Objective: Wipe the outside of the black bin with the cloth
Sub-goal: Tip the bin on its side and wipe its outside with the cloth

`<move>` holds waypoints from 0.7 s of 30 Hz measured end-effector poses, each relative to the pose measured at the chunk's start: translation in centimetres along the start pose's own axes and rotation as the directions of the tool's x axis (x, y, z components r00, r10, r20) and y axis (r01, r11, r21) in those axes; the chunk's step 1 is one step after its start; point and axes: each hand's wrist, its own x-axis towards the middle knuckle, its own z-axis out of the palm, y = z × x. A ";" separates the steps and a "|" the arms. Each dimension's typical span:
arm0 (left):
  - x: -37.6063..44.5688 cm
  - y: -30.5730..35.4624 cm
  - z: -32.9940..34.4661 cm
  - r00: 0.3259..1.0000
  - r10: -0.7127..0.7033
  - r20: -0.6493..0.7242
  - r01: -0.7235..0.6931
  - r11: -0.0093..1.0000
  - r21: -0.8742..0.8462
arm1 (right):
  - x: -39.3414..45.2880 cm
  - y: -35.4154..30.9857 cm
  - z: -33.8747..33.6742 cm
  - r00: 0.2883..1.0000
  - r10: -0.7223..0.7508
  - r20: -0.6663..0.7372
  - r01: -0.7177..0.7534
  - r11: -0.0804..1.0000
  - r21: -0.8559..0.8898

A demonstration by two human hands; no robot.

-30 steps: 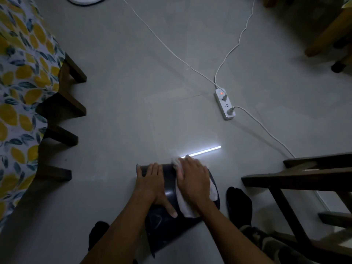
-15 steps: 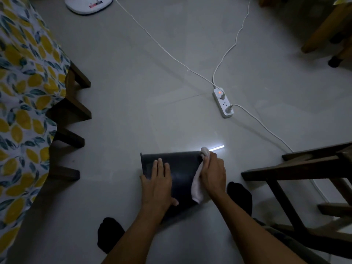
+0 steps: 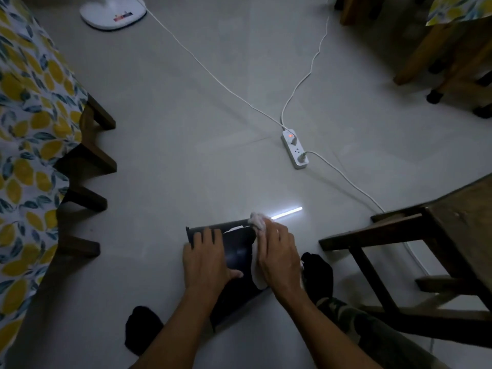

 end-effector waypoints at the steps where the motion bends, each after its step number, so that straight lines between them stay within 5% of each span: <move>1: 0.2 -0.1 0.2 1.000 -0.018 0.023 0.018 1.000 0.004 | -0.7 0.7 0.4 0.997 -0.062 0.034 0.063 0.998 -0.018; 3: 0.3 -0.4 1.2 0.987 -0.036 0.154 0.033 0.999 0.023 | -2.3 2.3 2.1 0.958 -0.202 0.205 0.229 0.966 -0.117; 5: -0.3 -0.4 3.1 0.967 -0.030 0.251 0.028 1.000 0.012 | -3.6 3.8 4.1 0.828 -0.355 0.434 0.466 0.866 -0.182; 8: -1.3 -0.4 5.7 0.967 -0.008 0.254 0.029 0.996 -0.079 | -3.7 4.6 5.8 0.736 -0.405 0.543 0.572 0.801 -0.178; 11: -1.2 -0.7 6.5 0.964 0.008 0.266 0.013 0.997 -0.077 | -2.3 4.1 6.8 0.767 -0.349 0.539 0.514 0.837 -0.189; 16: -0.9 -0.7 5.6 0.945 -0.004 0.328 0.021 0.999 -0.048 | 3.0 3.8 8.9 0.915 -0.138 0.379 0.255 0.926 -0.279; 21: -0.6 -0.6 4.7 0.928 -0.013 0.373 0.024 0.999 -0.025 | 2.5 6.3 6.3 0.956 -0.018 0.292 0.115 0.942 -0.317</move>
